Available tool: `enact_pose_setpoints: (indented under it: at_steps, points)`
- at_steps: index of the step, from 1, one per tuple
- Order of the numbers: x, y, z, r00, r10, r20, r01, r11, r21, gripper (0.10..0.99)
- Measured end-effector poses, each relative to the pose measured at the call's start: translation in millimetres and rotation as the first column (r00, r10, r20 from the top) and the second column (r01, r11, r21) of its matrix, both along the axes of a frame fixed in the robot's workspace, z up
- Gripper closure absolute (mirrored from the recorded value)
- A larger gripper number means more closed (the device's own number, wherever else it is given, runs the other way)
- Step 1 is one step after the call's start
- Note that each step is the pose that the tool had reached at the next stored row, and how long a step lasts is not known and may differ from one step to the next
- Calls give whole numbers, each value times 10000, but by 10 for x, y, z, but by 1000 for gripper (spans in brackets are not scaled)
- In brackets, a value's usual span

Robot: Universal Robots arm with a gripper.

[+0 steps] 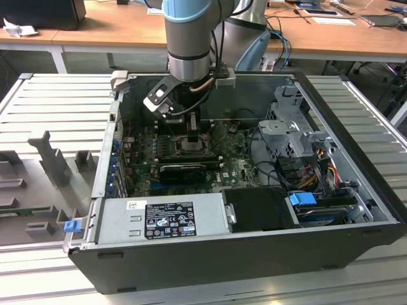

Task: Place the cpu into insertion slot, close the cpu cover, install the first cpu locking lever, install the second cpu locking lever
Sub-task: 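Close the cpu cover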

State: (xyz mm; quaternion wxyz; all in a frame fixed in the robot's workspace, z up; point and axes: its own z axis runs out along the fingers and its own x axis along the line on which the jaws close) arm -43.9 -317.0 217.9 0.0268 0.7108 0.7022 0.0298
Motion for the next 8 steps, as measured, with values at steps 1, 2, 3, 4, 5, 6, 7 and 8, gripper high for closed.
enact_pose_setpoints:
  at_steps: [1, 2, 3, 4, 5, 6, 7, 8]
  points:
    - [13, 0, 0, 10000, -3, -3, 3, 10000, -1, 980]
    - [54, 0, -1, 10000, -12, -8, 12, 10000, 1, 980]
    - [68, -1, 0, 10000, -14, -8, 14, 10000, 1, 980]
    - [74, -1, -1, 10000, -13, -8, 13, 10000, 1, 980]
    - [79, -2, -1, 10000, -14, -8, 14, 10000, 1, 980]
    - [86, -2, -1, 10000, -14, -9, 14, 10000, 1, 980]
    - [86, -2, 0, 10000, -15, -9, 15, 10000, 1, 980]
    - [87, -2, 0, 10000, -16, -9, 16, 10000, 1, 980]
